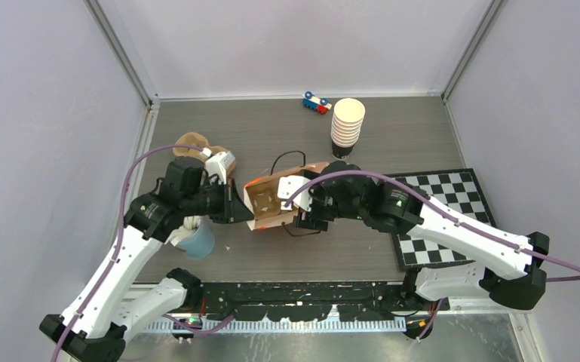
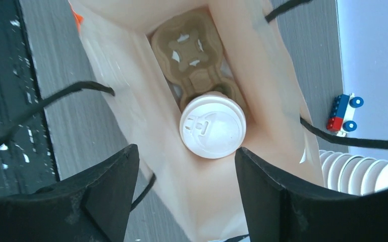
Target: Pack the takeout coffee
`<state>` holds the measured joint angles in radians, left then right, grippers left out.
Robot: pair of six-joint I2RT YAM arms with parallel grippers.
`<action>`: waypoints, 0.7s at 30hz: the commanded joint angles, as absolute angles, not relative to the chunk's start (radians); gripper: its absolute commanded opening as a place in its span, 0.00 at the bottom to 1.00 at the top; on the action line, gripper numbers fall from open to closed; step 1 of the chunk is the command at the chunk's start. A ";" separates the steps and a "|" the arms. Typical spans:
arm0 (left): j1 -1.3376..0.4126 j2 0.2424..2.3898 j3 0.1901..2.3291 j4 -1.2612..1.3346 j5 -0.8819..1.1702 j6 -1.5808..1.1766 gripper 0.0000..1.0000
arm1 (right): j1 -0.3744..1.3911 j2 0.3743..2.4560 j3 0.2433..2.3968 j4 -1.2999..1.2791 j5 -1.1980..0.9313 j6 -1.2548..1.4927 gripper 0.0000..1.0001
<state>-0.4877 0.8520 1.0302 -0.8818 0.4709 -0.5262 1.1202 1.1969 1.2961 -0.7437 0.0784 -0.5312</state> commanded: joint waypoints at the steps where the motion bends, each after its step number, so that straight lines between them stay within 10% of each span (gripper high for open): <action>1: -0.483 0.883 1.092 -0.899 0.474 -0.569 0.00 | 1.126 1.156 1.394 -0.772 0.014 -0.420 0.76; 21: -0.454 1.131 1.337 -1.125 0.460 -0.707 0.03 | 1.106 1.287 1.787 -0.825 0.663 0.109 0.76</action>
<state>-0.4679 1.0977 1.2621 -1.0412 0.4706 -0.6724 1.1198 1.2621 1.7416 -0.7658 0.4564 -0.0616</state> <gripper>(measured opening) 0.024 0.749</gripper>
